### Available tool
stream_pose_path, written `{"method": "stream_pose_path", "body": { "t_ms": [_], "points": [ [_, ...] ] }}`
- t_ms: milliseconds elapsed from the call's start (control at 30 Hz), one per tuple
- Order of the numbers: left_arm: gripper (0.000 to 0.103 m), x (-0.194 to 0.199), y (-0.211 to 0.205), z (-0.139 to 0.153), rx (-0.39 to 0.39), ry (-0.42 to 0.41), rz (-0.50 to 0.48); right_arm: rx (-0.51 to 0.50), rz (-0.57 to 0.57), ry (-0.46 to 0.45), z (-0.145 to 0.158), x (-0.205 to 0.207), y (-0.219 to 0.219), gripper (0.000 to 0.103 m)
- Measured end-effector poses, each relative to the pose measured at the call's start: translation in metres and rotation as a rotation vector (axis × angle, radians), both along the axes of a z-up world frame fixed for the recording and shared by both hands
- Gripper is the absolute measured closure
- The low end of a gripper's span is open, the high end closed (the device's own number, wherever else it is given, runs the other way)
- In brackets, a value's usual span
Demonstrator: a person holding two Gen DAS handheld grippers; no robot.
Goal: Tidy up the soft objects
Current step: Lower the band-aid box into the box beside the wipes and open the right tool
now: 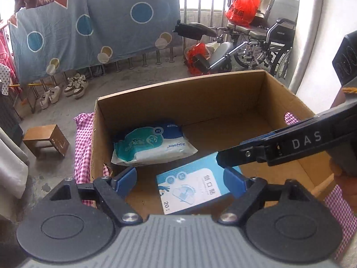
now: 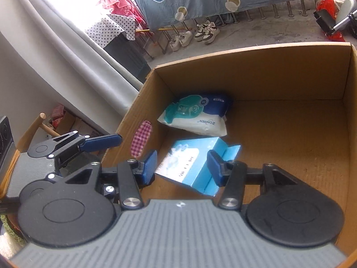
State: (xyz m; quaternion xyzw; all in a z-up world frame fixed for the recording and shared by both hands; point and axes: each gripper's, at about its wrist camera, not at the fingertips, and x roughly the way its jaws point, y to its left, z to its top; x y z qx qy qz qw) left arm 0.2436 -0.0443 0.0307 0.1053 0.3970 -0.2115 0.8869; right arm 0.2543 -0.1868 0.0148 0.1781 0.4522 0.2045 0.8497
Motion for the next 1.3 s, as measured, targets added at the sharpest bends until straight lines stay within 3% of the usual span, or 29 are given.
{"method": "stream_pose_path", "body": {
  "t_ms": [67, 200, 367, 500, 633, 1167, 1300],
  "points": [
    [0.017, 0.007, 0.004, -0.008, 0.020, 0.002, 0.038, -0.017, -0.018, 0.064, -0.019, 0.014, -0.004, 0.053],
    [0.014, -0.001, 0.031, -0.003, -0.075, 0.036, 0.061, -0.031, -0.018, 0.195, -0.049, 0.030, -0.009, 0.053],
    [0.013, -0.030, 0.064, 0.008, -0.121, -0.004, 0.130, -0.068, 0.023, 0.335, -0.073, 0.048, 0.002, 0.053],
    [0.013, -0.052, 0.086, 0.009, -0.176, 0.002, 0.159, -0.105, 0.041, 0.422, -0.087, 0.060, 0.019, 0.061],
    [0.011, -0.068, 0.103, 0.004, -0.215, 0.003, 0.183, -0.107, 0.033, 0.446, -0.088, 0.070, 0.039, 0.066],
    [0.001, -0.108, 0.140, -0.018, -0.247, -0.042, 0.285, -0.083, -0.055, 0.470, -0.089, 0.087, 0.091, 0.064],
    [0.001, -0.116, 0.147, -0.021, -0.256, -0.044, 0.298, -0.083, -0.060, 0.411, -0.070, 0.076, 0.091, 0.064]
  ]
}}
